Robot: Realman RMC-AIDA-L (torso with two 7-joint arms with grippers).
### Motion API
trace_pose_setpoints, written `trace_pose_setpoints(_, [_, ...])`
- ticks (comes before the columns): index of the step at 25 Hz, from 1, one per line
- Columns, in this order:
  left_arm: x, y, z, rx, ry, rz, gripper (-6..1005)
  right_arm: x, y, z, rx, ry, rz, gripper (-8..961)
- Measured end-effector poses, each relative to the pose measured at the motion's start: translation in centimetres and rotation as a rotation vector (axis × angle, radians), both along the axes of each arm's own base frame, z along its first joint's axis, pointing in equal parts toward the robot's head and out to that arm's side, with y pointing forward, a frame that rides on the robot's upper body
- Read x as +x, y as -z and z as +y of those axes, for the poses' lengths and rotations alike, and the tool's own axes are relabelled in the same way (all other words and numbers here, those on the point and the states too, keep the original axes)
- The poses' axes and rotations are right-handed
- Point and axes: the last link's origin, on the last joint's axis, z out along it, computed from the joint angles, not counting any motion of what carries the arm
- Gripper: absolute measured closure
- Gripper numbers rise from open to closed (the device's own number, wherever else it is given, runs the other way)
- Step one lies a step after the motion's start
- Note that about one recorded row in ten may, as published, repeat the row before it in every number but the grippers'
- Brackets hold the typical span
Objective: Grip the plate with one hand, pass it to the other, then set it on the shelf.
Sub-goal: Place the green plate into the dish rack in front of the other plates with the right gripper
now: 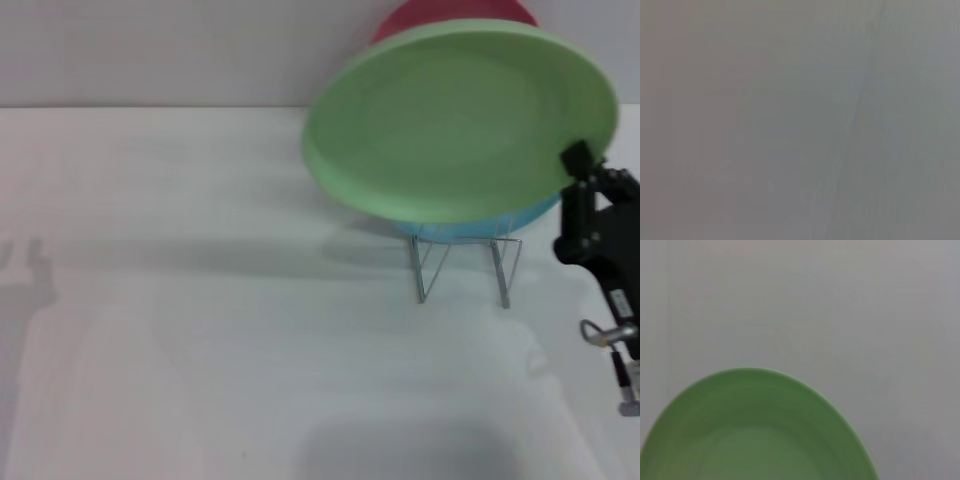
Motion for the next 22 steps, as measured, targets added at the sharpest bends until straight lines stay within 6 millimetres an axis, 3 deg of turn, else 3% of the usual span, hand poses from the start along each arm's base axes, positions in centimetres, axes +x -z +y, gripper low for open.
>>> trace_pose_setpoints(9, [0.2,0.3,0.3,-0.018,0.005,0.014,689,1.9,-1.7,0.0,0.056,0.011,-0.071,926])
trace_pose_setpoints(22, [0.7,1.2,1.6,-0.07,-0.005,0.007,690,3.9,-3.2,2.2,0.022,0.034,-0.131,928])
